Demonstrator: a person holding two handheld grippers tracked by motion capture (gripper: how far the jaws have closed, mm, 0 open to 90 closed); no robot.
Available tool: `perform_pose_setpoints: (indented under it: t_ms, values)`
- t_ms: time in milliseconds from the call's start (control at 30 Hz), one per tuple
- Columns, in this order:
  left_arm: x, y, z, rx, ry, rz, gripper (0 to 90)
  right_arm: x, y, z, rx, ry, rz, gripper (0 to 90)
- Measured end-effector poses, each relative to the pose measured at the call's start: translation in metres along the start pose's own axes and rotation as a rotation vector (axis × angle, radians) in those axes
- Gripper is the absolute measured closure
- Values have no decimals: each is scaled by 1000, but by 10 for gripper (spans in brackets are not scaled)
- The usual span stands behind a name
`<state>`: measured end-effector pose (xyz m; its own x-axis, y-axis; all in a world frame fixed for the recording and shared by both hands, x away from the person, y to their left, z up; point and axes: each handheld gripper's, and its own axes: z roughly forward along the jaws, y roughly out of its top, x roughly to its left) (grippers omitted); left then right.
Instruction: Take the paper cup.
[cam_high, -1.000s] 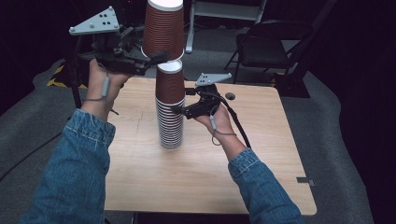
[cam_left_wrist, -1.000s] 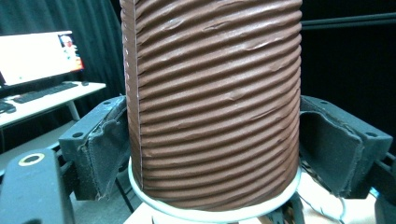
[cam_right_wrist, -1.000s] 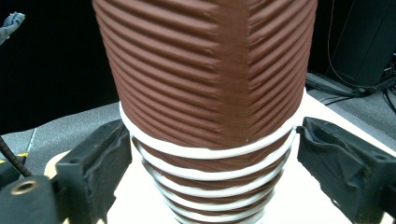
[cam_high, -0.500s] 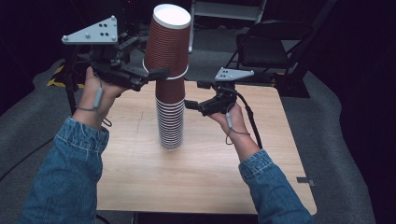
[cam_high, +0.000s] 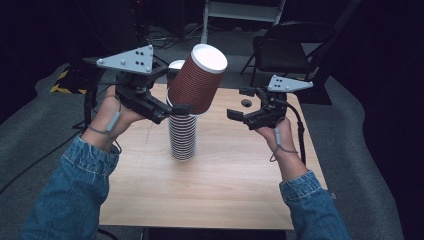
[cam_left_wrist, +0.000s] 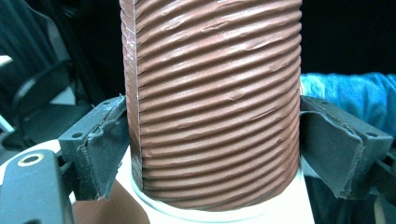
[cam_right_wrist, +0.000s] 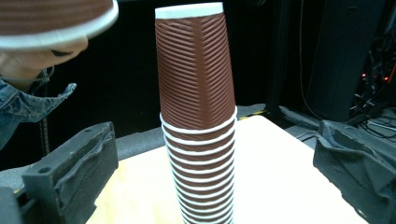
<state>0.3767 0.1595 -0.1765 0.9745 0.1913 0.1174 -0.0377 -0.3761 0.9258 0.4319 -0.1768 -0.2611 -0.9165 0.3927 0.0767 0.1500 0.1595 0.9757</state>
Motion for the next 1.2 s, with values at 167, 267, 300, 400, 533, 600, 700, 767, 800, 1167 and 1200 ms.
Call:
perform_pose_setpoints:
  t_ms: [167,267,300,400,533,600,700,767,800,1167,1200]
  values:
    - [-8,-2,11,90,-31,21,137,2,-2,-24,-11,-10,-10,3]
    - [-12,-6,20,131,-66,34,137,3,-2,-41,-28,-26,-13,3]
    - [-12,-8,22,139,-73,34,137,3,-3,-47,-30,-30,-12,2]
    - [-13,-16,35,185,-106,26,137,3,-6,-58,-23,-45,-10,3]
    - [-14,-30,53,244,-128,11,137,5,-10,-69,-10,-55,-14,2]
    - [-14,-36,60,253,-139,4,136,6,-12,-74,-7,-57,-14,2]
    - [-14,-45,73,285,-159,-27,137,8,-14,-81,3,-57,-18,3]
    - [-15,-51,81,318,-164,-25,137,10,-16,-85,11,-58,-25,3]
    - [-16,-54,84,337,-164,-30,137,11,-17,-87,15,-58,-27,3]
    - [-19,-82,115,333,-205,-65,153,17,-28,-88,65,-35,-25,2]
    - [-19,-84,117,333,-205,-70,153,18,-28,-88,70,-31,-29,3]
